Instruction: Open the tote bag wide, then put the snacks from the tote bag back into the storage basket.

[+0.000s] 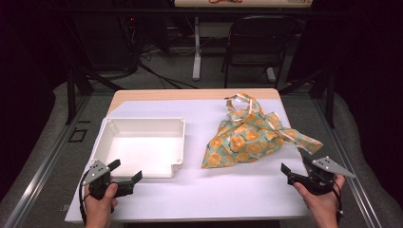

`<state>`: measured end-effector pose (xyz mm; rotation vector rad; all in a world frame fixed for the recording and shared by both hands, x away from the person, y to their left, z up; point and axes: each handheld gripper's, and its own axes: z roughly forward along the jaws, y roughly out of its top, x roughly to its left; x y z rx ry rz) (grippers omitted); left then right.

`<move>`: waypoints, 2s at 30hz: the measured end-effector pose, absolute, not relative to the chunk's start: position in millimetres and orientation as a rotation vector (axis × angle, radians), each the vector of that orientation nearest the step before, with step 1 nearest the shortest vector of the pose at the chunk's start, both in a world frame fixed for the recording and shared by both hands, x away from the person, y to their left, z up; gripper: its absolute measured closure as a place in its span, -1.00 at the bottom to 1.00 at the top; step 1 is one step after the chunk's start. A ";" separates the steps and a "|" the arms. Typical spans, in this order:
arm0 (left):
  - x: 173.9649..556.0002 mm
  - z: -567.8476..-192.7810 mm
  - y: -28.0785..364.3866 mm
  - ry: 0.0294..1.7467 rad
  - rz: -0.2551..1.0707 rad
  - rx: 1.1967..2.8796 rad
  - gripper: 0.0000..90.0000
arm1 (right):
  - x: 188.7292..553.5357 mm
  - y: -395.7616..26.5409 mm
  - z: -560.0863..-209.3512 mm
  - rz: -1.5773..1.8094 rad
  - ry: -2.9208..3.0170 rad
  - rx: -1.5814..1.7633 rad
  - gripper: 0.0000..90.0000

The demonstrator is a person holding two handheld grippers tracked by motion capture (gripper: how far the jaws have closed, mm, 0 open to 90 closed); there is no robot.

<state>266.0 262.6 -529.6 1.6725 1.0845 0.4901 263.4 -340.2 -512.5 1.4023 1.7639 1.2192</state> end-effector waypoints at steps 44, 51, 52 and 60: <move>283.1 -512.2 235.6 0.992 0.482 1.749 -1.00 | 384.6 -259.2 -458.3 1.224 1.896 1.331 -0.92; 283.6 -512.9 232.9 0.966 0.461 1.769 -0.99 | 407.3 -260.2 -468.9 1.218 1.967 1.387 -0.88; 283.5 -512.9 232.5 0.961 0.457 1.768 -0.99 | 407.7 -259.2 -470.3 1.216 1.978 1.382 -0.83; 281.3 -508.9 226.9 0.915 0.430 1.756 -0.99 | 395.9 -258.0 -471.6 1.276 1.956 1.280 0.44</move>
